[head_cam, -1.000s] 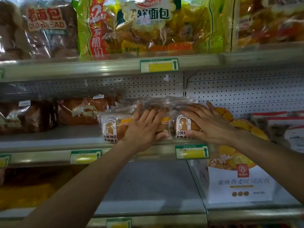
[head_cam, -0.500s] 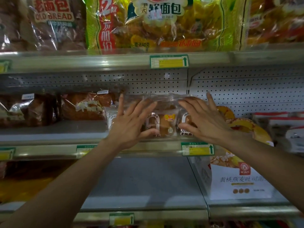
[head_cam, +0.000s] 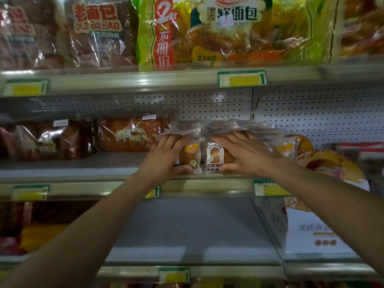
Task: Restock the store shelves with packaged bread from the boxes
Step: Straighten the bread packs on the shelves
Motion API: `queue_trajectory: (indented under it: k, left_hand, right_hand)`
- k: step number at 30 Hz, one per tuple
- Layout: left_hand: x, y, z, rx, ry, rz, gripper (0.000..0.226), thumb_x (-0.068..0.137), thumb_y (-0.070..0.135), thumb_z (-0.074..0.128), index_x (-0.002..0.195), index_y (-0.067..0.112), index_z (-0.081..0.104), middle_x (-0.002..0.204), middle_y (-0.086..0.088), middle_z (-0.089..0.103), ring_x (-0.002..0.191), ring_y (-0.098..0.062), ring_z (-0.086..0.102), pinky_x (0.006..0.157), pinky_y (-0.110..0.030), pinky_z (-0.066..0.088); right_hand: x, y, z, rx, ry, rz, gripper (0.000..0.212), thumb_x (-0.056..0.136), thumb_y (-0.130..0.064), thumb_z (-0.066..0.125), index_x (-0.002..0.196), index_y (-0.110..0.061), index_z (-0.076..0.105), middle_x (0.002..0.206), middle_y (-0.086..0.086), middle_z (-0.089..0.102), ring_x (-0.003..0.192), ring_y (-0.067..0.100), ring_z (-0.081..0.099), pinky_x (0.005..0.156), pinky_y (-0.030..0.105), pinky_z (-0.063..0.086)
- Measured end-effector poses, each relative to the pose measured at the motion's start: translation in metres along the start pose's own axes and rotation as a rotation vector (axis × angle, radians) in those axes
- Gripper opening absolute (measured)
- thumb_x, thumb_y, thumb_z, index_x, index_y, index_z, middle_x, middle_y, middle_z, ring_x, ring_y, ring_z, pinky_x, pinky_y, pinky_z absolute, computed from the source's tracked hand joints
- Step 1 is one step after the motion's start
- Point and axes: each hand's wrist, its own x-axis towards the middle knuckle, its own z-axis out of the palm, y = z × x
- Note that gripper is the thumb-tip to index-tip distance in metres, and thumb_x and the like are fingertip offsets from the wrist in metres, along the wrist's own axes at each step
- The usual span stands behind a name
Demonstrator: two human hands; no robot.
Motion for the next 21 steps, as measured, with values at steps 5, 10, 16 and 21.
queue_trajectory:
  k: [5, 10, 16, 21]
  left_hand:
    - [-0.010, -0.004, 0.010, -0.076, 0.135, -0.031, 0.095, 0.072, 0.079, 0.049, 0.150, 0.030, 0.026, 0.147, 0.002, 0.035, 0.136, -0.020, 0.025, 0.113, -0.053, 0.030]
    - [-0.026, -0.004, 0.006, -0.583, 0.350, -0.431, 0.062, 0.098, 0.056, 0.040, 0.148, 0.021, 0.030, 0.145, -0.001, 0.029, 0.131, -0.009, 0.022, 0.112, -0.037, 0.024]
    - [-0.023, -0.008, -0.006, -0.912, 0.289, -0.653, 0.016, 0.104, 0.019, 0.045, 0.104, 0.014, 0.061, 0.097, 0.003, 0.065, 0.095, -0.017, 0.062, 0.074, -0.024, 0.048]
    - [-0.019, -0.011, -0.008, -0.888, 0.274, -0.743, 0.020, 0.100, 0.014, 0.054, 0.086, 0.013, 0.069, 0.089, -0.003, 0.071, 0.087, -0.022, 0.066, 0.080, -0.036, 0.055]
  right_hand:
    - [0.000, -0.007, 0.007, 0.042, 0.048, 0.066, 0.088, 0.081, -0.079, 0.025, 0.153, -0.031, 0.015, 0.155, -0.004, 0.030, 0.141, 0.018, 0.026, 0.118, 0.046, 0.008]
    - [0.013, -0.031, 0.011, 0.248, 0.206, 0.145, 0.078, 0.088, -0.071, 0.013, 0.147, -0.024, 0.034, 0.149, -0.002, 0.040, 0.139, 0.016, 0.030, 0.117, 0.051, 0.011]
    - [0.042, -0.043, 0.008, 0.499, 0.270, 0.300, 0.026, 0.093, -0.042, 0.056, 0.113, -0.027, 0.065, 0.130, -0.008, 0.056, 0.128, 0.017, 0.039, 0.110, 0.048, 0.025]
    - [0.047, -0.042, 0.010, 0.720, 0.258, 0.275, 0.019, 0.087, -0.044, 0.062, 0.098, -0.028, 0.064, 0.111, -0.013, 0.051, 0.117, 0.016, 0.046, 0.104, 0.049, 0.040]
